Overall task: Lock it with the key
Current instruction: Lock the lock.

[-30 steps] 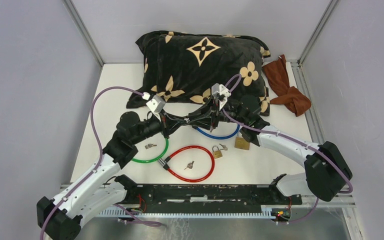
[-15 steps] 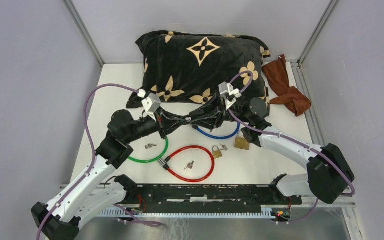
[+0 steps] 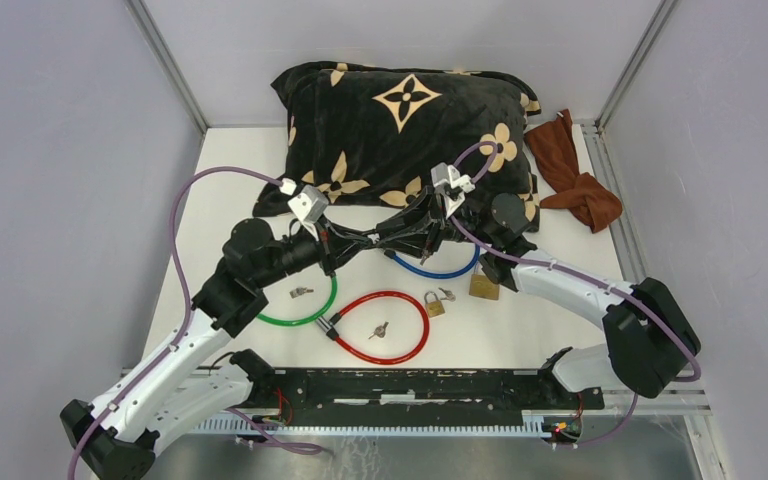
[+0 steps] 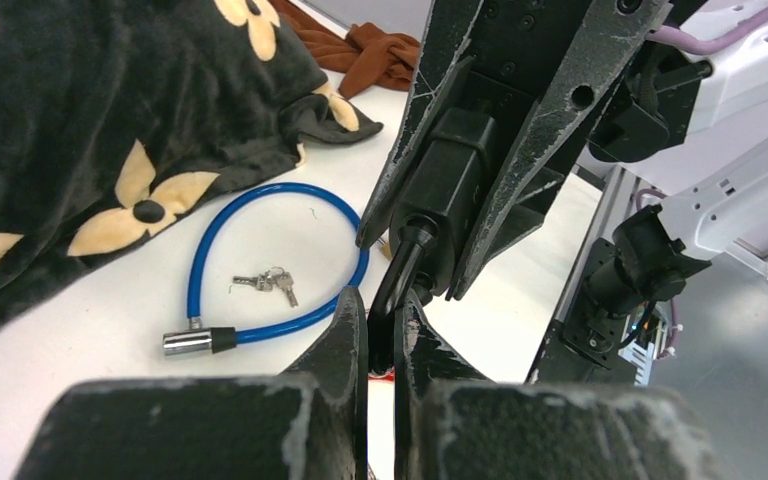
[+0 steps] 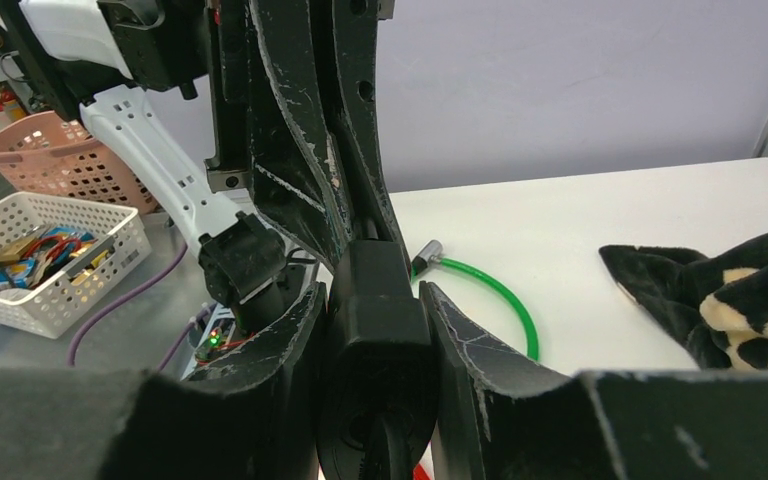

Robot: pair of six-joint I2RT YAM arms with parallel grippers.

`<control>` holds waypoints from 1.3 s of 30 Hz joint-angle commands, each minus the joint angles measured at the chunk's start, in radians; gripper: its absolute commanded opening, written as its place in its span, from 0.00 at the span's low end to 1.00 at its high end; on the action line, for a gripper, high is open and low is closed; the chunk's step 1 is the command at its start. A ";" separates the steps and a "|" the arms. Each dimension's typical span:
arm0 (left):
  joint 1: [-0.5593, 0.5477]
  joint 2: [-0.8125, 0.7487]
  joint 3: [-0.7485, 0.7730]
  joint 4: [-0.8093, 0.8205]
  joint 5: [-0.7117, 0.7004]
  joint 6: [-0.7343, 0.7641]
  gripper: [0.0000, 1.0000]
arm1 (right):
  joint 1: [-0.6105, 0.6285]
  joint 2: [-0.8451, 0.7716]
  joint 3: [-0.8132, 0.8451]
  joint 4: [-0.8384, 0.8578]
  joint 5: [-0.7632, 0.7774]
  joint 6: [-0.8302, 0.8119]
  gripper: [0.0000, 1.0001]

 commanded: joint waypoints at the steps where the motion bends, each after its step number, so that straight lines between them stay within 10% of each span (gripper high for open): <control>1: -0.155 0.091 0.125 0.397 0.341 -0.126 0.02 | 0.162 0.112 0.025 -0.068 0.047 -0.089 0.00; 29: -0.317 0.132 0.050 0.459 0.354 -0.139 0.02 | 0.191 0.175 0.099 -0.082 0.040 -0.107 0.00; 39: -0.087 -0.026 -0.048 0.358 0.322 -0.185 0.02 | 0.129 0.081 0.051 -0.248 0.029 -0.191 0.00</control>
